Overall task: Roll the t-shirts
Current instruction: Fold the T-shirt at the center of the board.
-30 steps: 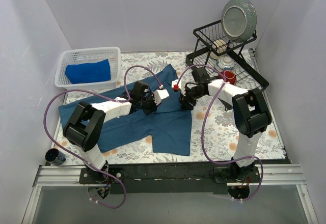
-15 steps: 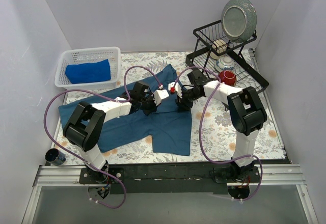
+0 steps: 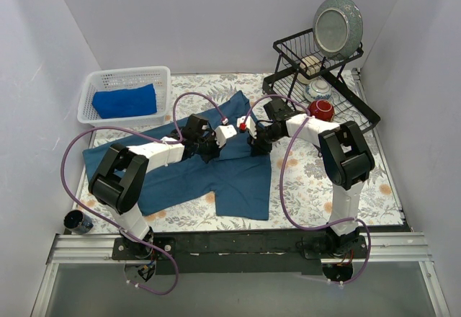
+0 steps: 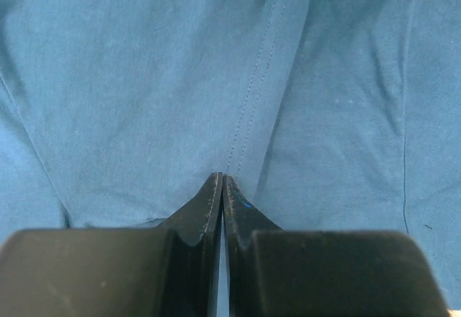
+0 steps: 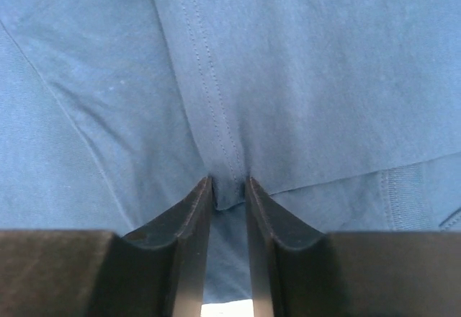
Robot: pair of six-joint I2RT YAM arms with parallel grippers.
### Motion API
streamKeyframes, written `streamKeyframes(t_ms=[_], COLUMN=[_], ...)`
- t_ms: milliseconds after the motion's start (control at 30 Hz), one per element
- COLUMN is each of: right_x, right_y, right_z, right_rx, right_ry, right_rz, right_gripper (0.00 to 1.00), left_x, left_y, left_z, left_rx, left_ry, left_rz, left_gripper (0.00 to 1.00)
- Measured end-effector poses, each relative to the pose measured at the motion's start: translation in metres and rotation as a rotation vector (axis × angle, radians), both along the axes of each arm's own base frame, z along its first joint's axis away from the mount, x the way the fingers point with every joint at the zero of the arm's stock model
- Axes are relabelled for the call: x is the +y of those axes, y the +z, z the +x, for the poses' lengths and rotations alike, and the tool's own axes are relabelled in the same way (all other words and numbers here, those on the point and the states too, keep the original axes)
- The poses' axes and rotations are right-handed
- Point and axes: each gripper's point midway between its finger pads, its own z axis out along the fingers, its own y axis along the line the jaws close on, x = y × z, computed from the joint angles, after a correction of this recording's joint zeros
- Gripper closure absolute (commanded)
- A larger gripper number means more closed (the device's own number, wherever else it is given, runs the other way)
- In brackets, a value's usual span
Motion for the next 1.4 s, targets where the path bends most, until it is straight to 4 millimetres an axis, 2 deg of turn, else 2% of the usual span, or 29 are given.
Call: streamKeyframes(t_ms=[133,200,300,567,767,1067,1167,1400], right_x=[0.0,-0.001,0.0,0.005,0.01,0.019,0.023,0.03], right_y=[0.0,0.0,0.0,0.008,0.016,0.035,0.042,0.057], right_z=[0.002,0.003,0.003,0.005,0.004,0.006,0.007,0.01], right_rx=[-0.007,-0.008,-0.007,0.018,0.054,0.088,0.097,0.131], right_ry=[-0.009,-0.012,-0.015,-0.042,-0.078,-0.132,-0.148,-0.187], right_rz=[-0.005,-0.006,-0.005,0.018,0.047,0.108,0.129,0.174], right_gripper=[0.78,0.82,0.84,0.93,0.98,0.99,0.99,0.99], left_x=[0.001,0.001,0.001,-0.002,-0.005,-0.007,-0.007,-0.006], left_y=[0.0,0.0,0.001,0.02,0.02,0.018,0.016,0.006], left_z=[0.001,0.001,0.0,-0.008,-0.014,-0.016,-0.016,-0.017], left_rx=[0.0,0.001,0.007,0.003,0.024,0.028,0.031,0.044], left_ry=[0.003,0.004,0.005,-0.027,-0.049,-0.074,-0.079,-0.09], left_rz=[0.0,0.0,-0.008,-0.066,-0.082,-0.085,-0.082,-0.064], left_gripper=[1.0,0.84,0.76,0.72,0.67,0.69,0.73,0.88])
